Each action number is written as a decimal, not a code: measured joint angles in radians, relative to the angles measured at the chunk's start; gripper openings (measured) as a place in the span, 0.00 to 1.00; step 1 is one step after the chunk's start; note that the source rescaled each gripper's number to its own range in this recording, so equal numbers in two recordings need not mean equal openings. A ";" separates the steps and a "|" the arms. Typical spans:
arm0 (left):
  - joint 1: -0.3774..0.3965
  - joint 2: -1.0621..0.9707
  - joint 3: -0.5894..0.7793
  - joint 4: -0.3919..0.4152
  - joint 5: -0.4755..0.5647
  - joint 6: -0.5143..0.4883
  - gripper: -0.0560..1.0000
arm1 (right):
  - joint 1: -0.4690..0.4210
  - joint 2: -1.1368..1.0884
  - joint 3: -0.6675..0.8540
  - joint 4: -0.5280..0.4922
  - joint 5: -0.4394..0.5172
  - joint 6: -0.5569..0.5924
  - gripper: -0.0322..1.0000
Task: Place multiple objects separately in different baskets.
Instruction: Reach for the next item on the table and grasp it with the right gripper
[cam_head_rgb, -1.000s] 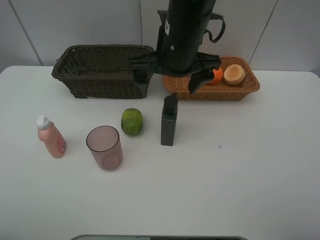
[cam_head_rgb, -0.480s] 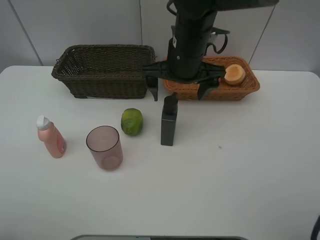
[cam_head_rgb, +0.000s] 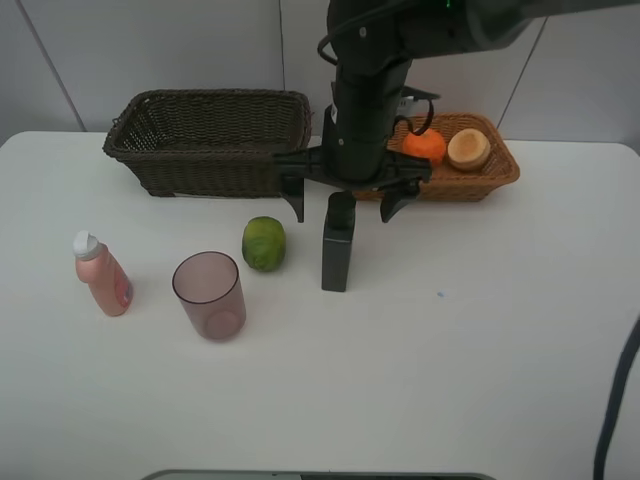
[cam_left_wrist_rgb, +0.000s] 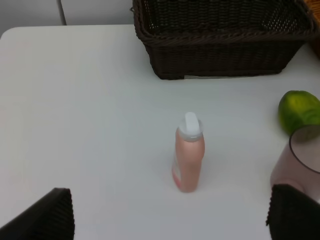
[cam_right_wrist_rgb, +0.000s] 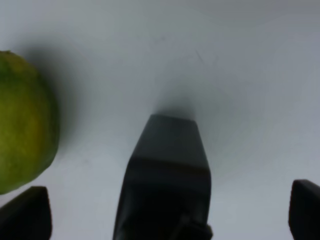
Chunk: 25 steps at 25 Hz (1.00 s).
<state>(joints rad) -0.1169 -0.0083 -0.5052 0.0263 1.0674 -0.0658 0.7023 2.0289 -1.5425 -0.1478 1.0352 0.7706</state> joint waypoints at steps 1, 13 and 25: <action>0.000 0.000 0.000 0.000 0.000 0.000 0.99 | 0.000 0.007 0.000 0.003 0.000 0.000 1.00; 0.000 0.000 0.000 0.000 0.000 0.000 0.99 | 0.000 0.056 0.000 0.021 0.008 0.000 0.84; 0.000 0.000 0.000 0.000 0.000 0.000 0.99 | 0.000 0.056 0.000 0.022 -0.001 0.000 0.04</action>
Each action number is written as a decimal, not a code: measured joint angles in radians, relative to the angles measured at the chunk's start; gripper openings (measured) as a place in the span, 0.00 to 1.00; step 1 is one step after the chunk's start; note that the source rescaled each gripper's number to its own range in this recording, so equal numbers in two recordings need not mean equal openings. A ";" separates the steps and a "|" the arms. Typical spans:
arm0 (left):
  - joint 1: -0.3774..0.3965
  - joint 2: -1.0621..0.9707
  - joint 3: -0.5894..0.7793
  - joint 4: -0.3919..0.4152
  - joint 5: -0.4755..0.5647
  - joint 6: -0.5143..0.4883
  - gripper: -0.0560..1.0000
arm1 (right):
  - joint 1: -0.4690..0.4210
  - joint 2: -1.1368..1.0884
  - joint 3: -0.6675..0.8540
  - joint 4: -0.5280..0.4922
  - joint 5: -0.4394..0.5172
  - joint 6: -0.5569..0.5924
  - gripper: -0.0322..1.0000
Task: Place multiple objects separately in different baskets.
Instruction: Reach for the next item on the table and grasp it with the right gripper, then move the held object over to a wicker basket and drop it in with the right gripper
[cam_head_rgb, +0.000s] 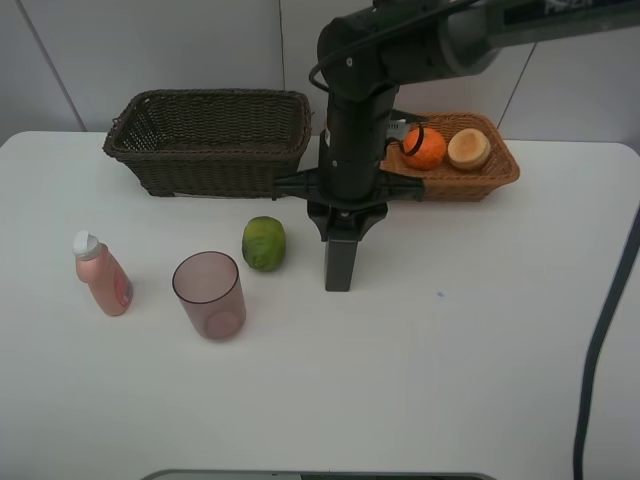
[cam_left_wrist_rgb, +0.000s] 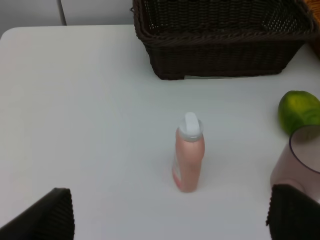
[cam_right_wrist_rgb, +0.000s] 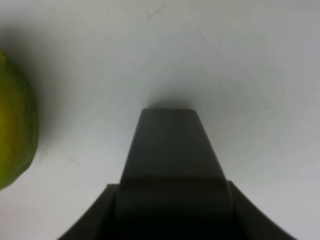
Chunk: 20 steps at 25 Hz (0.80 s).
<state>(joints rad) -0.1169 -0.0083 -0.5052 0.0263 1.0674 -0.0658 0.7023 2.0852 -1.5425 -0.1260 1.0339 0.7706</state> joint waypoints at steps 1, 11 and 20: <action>0.000 0.000 0.000 0.000 0.000 0.000 0.99 | 0.000 0.000 0.000 0.000 0.000 0.000 0.04; 0.000 0.000 0.000 0.000 0.000 0.000 0.99 | 0.000 0.000 0.000 0.000 0.000 0.000 0.04; 0.000 0.000 0.000 0.000 0.000 0.000 0.99 | 0.007 -0.002 -0.096 -0.008 0.106 -0.103 0.04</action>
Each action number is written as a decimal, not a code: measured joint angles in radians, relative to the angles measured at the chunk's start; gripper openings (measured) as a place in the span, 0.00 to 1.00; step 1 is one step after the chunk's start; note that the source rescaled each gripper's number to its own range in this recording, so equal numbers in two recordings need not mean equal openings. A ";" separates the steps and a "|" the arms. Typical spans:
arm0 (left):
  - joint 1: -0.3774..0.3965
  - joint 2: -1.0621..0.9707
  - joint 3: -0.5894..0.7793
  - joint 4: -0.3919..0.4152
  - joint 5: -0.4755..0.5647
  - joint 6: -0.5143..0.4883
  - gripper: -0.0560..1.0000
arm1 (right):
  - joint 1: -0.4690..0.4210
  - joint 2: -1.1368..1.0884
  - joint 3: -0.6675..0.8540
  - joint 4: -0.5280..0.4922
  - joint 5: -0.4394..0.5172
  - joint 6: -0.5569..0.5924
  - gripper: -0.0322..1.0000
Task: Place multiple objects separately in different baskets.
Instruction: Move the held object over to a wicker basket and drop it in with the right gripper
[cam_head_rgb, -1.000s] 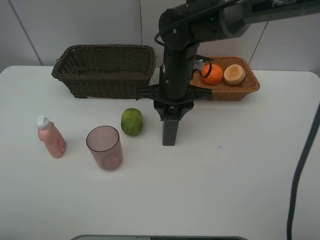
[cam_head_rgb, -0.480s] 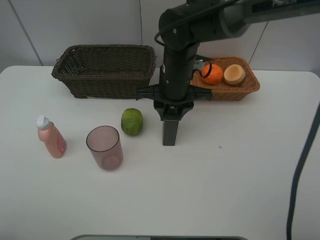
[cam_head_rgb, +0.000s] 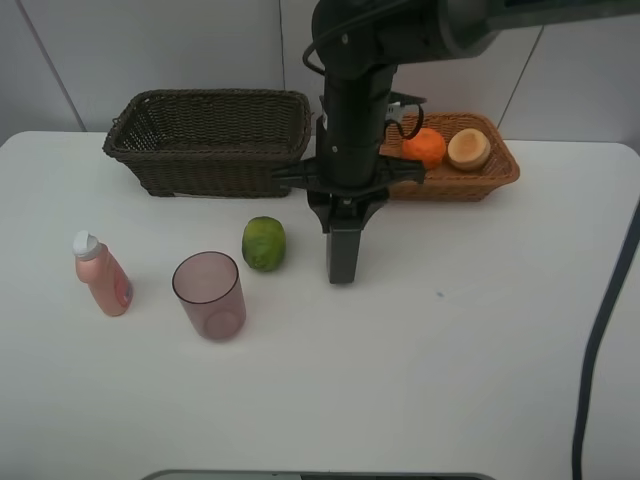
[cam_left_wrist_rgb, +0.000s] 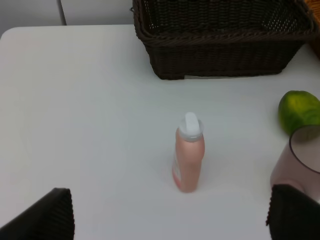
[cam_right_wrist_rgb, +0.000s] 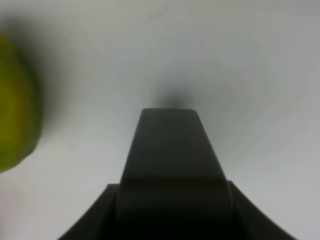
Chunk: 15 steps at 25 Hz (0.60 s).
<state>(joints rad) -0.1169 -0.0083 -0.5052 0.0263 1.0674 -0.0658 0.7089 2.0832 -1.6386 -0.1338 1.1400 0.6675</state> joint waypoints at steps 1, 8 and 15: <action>0.000 0.000 0.000 0.000 0.000 0.000 0.99 | 0.002 -0.001 -0.035 0.000 0.021 -0.030 0.04; 0.000 0.000 0.000 0.000 0.000 0.000 0.99 | 0.004 0.012 -0.280 0.000 0.079 -0.258 0.04; 0.000 0.000 0.000 0.000 0.000 0.000 0.99 | -0.019 0.123 -0.559 0.002 0.087 -0.381 0.04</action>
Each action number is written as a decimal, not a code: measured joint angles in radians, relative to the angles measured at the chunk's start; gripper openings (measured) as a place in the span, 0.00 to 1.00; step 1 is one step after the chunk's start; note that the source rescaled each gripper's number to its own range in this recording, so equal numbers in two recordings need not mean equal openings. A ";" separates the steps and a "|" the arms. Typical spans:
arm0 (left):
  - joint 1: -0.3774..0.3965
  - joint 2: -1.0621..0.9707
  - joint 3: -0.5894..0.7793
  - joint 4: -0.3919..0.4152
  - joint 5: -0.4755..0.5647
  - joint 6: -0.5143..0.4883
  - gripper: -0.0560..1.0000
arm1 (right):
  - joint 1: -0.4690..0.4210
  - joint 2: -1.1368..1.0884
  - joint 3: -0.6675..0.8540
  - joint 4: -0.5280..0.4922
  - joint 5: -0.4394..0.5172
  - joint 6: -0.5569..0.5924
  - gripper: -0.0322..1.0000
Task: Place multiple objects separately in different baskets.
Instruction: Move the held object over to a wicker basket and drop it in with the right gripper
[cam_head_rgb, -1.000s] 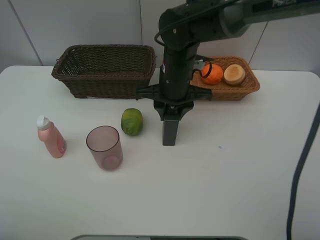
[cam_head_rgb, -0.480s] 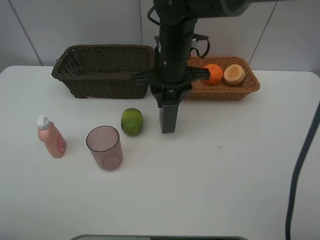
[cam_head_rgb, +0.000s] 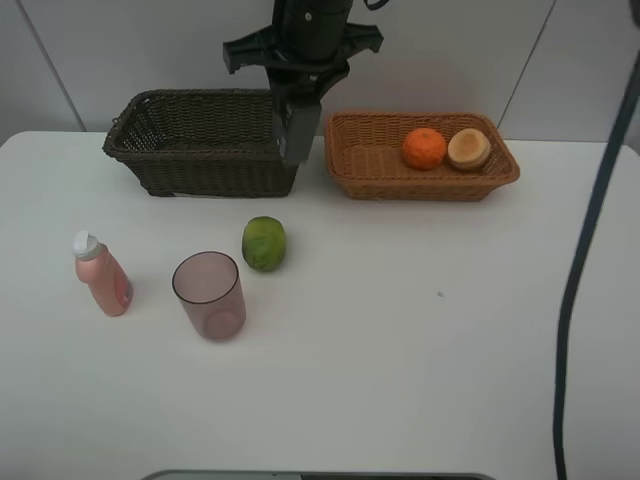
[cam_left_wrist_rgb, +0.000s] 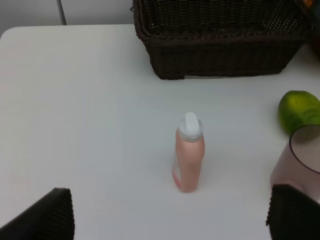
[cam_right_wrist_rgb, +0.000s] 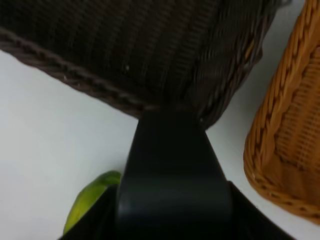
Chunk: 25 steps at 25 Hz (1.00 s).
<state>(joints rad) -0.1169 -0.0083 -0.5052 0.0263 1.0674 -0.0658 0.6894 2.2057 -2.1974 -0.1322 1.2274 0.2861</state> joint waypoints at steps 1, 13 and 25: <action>0.000 0.000 0.000 0.000 0.000 0.000 0.99 | -0.001 0.014 -0.034 0.000 0.000 -0.005 0.04; 0.000 0.000 0.000 0.000 0.000 0.000 0.99 | -0.012 0.123 -0.161 -0.032 -0.276 -0.032 0.04; 0.000 0.000 0.000 0.000 0.000 0.000 0.99 | -0.023 0.290 -0.162 -0.034 -0.578 -0.034 0.03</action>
<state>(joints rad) -0.1169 -0.0083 -0.5052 0.0263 1.0674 -0.0658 0.6663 2.4953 -2.3597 -0.1659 0.6492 0.2526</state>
